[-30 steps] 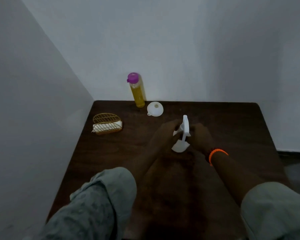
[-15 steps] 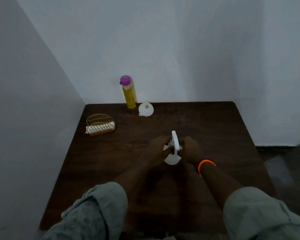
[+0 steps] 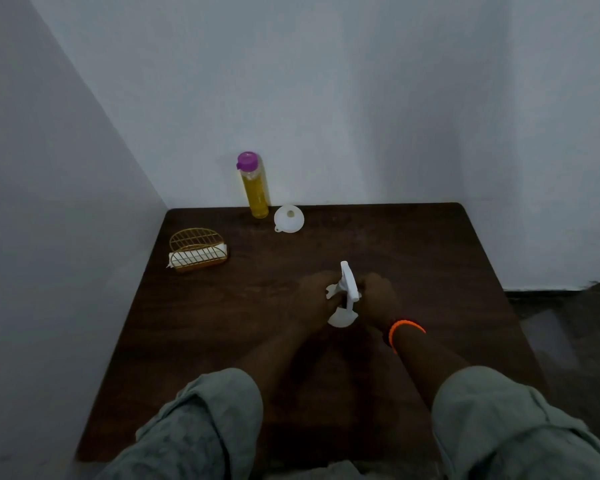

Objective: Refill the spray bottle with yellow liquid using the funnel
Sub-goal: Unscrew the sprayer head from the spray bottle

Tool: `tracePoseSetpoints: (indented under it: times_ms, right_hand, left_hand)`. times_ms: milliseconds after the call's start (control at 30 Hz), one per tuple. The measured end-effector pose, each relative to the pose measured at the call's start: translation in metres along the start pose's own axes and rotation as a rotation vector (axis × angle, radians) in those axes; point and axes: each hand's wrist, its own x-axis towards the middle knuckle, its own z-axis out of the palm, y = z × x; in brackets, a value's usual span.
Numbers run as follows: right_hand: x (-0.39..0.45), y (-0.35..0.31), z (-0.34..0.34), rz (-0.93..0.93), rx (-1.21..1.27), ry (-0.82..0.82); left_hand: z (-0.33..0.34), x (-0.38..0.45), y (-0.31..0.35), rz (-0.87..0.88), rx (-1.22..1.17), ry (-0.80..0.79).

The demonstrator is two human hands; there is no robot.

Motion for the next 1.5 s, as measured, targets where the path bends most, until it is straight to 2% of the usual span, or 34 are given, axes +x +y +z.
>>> tracePoseSetpoints:
  times_ms: [233,467,800,1000,1200,1367,1500]
  right_hand:
    - [0.001,0.004,0.007,0.001,-0.002,0.014]
    - [-0.001,0.004,0.010,0.015,0.044,0.036]
    - [-0.002,0.006,0.014,0.057,0.099,0.053]
    - [-0.003,0.005,0.015,0.088,0.108,0.032]
    - [-0.005,0.005,0.017,0.083,0.091,0.037]
    - [-0.006,0.004,0.018,0.093,0.098,0.039]
    - [-0.005,0.003,0.018,0.098,0.114,0.035]
  left_hand:
    - [-0.015,-0.010,0.025,0.019,0.037,-0.004]
    - [-0.010,-0.014,0.034,-0.069,-0.046,0.192]
    - [-0.023,-0.020,0.027,0.054,-0.068,0.064]
    - [-0.020,-0.020,0.033,-0.060,-0.120,0.108]
    - [-0.012,-0.019,0.030,-0.106,-0.087,-0.004]
    - [-0.021,-0.024,0.023,-0.071,-0.071,-0.028]
    - [-0.022,-0.026,0.021,-0.055,-0.104,0.017]
